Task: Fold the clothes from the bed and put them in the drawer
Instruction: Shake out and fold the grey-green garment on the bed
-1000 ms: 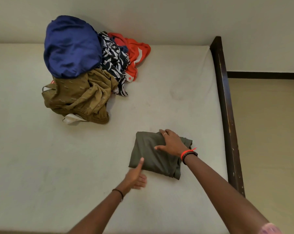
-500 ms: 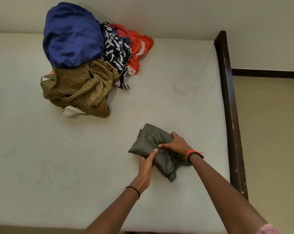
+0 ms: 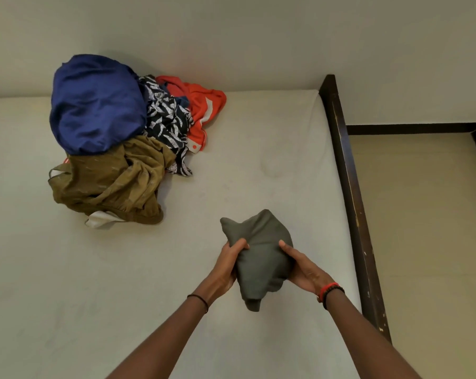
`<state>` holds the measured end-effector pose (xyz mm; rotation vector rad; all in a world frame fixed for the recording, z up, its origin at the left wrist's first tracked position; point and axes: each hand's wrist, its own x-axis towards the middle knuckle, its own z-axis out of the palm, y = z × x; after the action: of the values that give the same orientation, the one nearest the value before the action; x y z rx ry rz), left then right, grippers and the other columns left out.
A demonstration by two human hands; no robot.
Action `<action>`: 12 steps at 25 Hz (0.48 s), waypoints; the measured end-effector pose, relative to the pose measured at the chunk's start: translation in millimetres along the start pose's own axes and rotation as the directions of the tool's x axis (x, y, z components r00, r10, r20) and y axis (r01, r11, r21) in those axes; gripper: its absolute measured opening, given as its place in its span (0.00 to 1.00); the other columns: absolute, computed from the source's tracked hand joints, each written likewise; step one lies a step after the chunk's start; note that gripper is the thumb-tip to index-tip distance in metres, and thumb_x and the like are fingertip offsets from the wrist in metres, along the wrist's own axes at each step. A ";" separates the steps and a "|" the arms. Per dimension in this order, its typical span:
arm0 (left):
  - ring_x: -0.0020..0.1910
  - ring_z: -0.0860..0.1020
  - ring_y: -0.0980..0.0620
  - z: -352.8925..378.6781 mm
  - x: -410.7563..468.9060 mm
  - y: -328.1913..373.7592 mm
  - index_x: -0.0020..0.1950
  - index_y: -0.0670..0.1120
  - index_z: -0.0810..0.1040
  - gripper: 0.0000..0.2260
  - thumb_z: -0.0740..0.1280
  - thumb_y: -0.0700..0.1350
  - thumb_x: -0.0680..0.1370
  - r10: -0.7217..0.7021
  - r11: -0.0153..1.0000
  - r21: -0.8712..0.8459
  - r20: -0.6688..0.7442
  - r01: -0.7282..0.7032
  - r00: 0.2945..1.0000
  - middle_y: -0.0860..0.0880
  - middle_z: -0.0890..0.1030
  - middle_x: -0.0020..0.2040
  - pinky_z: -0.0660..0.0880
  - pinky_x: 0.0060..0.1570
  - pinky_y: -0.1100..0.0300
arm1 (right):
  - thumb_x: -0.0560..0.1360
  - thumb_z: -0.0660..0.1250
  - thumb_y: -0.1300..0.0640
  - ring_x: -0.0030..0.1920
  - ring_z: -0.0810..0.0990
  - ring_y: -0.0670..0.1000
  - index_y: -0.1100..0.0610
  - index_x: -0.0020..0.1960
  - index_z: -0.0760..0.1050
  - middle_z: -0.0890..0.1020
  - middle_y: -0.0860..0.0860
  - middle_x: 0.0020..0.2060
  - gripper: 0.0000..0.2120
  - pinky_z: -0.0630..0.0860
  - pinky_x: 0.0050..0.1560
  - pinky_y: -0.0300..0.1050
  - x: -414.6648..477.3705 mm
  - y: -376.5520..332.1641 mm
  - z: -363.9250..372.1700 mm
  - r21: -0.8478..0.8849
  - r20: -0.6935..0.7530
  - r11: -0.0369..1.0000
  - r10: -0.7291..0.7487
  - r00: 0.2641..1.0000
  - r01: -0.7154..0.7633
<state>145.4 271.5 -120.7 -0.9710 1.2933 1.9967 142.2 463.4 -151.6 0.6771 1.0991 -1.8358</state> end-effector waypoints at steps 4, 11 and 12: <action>0.48 0.80 0.46 37.1 25.8 42.2 0.53 0.44 0.76 0.07 0.64 0.41 0.75 0.016 0.999 0.041 0.071 -0.019 0.997 0.43 0.81 0.49 0.78 0.42 0.55 | 0.54 0.83 0.46 0.61 0.78 0.56 0.58 0.63 0.75 0.80 0.56 0.60 0.41 0.77 0.59 0.53 -11.2 -39.5 -18.5 0.199 0.010 0.976 -0.095 0.995 0.091; 0.54 0.80 0.51 98.8 86.9 107.0 0.63 0.50 0.71 0.15 0.67 0.42 0.77 0.227 0.966 0.085 0.168 -0.244 0.959 0.49 0.79 0.58 0.79 0.50 0.57 | 0.73 0.63 0.71 0.54 0.81 0.52 0.52 0.64 0.68 0.80 0.53 0.57 0.24 0.81 0.50 0.47 -5.2 -147.8 -50.9 -0.074 -0.089 0.947 -0.319 0.944 0.313; 0.55 0.80 0.52 106.2 96.8 112.1 0.65 0.50 0.70 0.17 0.67 0.44 0.77 0.242 0.961 0.091 0.178 -0.261 0.954 0.50 0.79 0.59 0.79 0.50 0.57 | 0.74 0.62 0.72 0.53 0.81 0.51 0.51 0.64 0.68 0.81 0.52 0.55 0.24 0.80 0.50 0.47 -1.2 -161.2 -55.9 -0.119 -0.118 0.933 -0.353 0.928 0.339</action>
<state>-25.3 334.6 -112.8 -0.5968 1.4793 2.1148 2.0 551.2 -109.7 0.5862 1.4656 -2.0381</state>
